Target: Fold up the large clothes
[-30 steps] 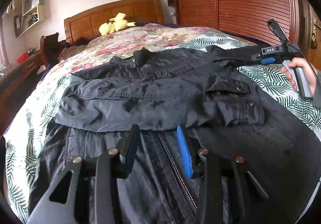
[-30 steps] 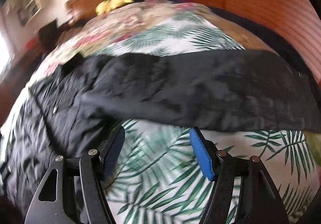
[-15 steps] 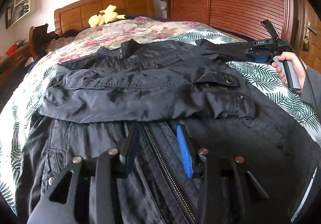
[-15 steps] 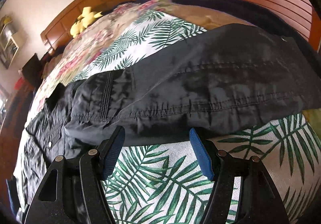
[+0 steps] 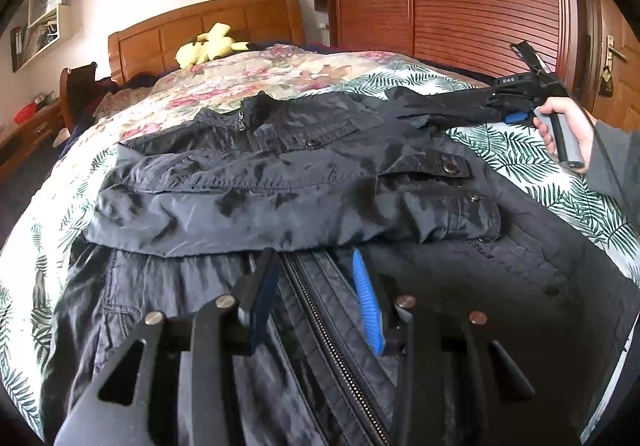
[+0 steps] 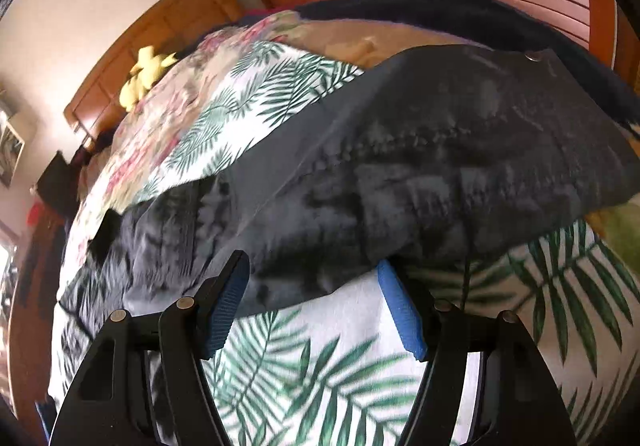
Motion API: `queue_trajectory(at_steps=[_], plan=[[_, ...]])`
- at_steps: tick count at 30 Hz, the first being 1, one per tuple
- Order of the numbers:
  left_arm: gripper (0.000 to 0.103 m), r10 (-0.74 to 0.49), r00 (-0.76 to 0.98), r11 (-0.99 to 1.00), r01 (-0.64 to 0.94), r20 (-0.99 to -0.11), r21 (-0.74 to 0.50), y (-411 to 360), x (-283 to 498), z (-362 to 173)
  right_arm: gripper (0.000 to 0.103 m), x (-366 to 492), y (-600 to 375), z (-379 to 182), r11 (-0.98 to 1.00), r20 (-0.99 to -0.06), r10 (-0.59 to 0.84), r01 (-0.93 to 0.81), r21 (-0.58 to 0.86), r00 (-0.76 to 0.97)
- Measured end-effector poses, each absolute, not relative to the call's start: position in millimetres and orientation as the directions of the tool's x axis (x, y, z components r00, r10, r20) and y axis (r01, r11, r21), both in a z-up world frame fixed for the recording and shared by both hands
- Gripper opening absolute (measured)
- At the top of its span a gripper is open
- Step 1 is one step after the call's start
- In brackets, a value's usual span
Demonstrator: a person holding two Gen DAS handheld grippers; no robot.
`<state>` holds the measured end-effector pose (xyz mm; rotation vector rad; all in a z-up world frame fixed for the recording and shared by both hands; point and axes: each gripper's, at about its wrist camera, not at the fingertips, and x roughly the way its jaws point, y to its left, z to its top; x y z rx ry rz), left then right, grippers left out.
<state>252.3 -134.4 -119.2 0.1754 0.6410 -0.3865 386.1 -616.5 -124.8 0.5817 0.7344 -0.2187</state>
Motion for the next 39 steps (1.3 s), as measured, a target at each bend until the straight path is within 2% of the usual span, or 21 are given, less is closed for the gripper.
queue_trajectory(at_steps=[1,2,3,5,6,12,16,21,23,27,28,31,33,39], plan=[[0.037,-0.301,0.732,0.914,0.404,-0.611,0.034,-133.8,251.8,-118.2,0.065,389.8,-615.1,-122.8,0.828,-0.690,-0.008,0.392,0.401,0.724],[0.037,-0.305,0.730,0.913,0.406,-0.611,0.029,-133.1,251.7,-117.6,0.050,392.6,-613.3,-121.3,0.836,-0.694,-0.023,0.395,0.381,0.719],[0.037,-0.312,0.728,0.913,0.408,-0.611,0.021,-132.2,251.1,-116.6,0.029,396.6,-611.1,-120.3,0.846,-0.702,-0.033,0.394,0.359,0.711],[0.037,-0.317,0.728,0.912,0.410,-0.608,0.015,-131.6,249.7,-114.7,0.014,403.0,-604.4,-116.8,0.870,-0.708,-0.041,0.374,0.322,0.705],[0.037,-0.317,0.729,0.913,0.409,-0.607,0.015,-131.3,249.0,-113.8,0.009,404.1,-600.2,-113.5,0.882,-0.705,-0.052,0.364,0.301,0.708],[0.037,-0.315,0.741,0.917,0.399,-0.592,0.011,-124.4,241.8,-105.6,0.005,398.0,-565.7,-71.0,0.935,-0.615,-0.057,0.259,0.244,0.787],[0.037,-0.320,0.745,0.922,0.388,-0.585,-0.010,-115.6,236.4,-99.8,0.005,389.6,-510.9,-33.8,0.981,-0.564,0.004,0.107,0.164,0.826],[0.037,-0.311,0.754,0.931,0.364,-0.578,-0.027,-102.3,229.3,-93.9,0.005,353.3,-406.7,2.9,0.968,-0.496,0.249,-0.228,0.102,0.832],[0.037,-0.311,0.757,0.934,0.354,-0.575,-0.040,-95.2,225.7,-91.3,0.005,333.0,-362.9,0.7,0.924,-0.515,0.361,-0.374,0.083,0.777],[0.037,-0.319,0.757,0.938,0.338,-0.571,-0.075,-84.0,219.5,-87.7,0.007,311.4,-320.3,-28.0,0.908,-0.601,0.356,-0.418,0.041,0.715],[0.037,-0.325,0.755,0.936,0.342,-0.569,-0.082,-82.6,217.4,-87.3,0.010,309.1,-318.5,-39.2,0.914,-0.630,0.343,-0.401,0.055,0.697],[0.037,-0.340,0.755,0.931,0.355,-0.560,-0.086,-83.2,211.5,-85.4,0.032,297.4,-322.0,-61.8,0.924,-0.669,0.325,-0.374,0.074,0.669],[0.037,-0.336,0.760,0.932,0.355,-0.556,-0.077,-86.4,207.4,-84.4,0.060,286.5,-325.0,-68.7,0.929,-0.676,0.306,-0.366,0.058,0.670],[0.037,-0.334,0.756,0.930,0.361,-0.563,-0.068,-97.5,190.5,-86.8,0.062,258.2,-334.7,-63.4,0.929,-0.664,0.299,-0.369,0.036,0.685]])
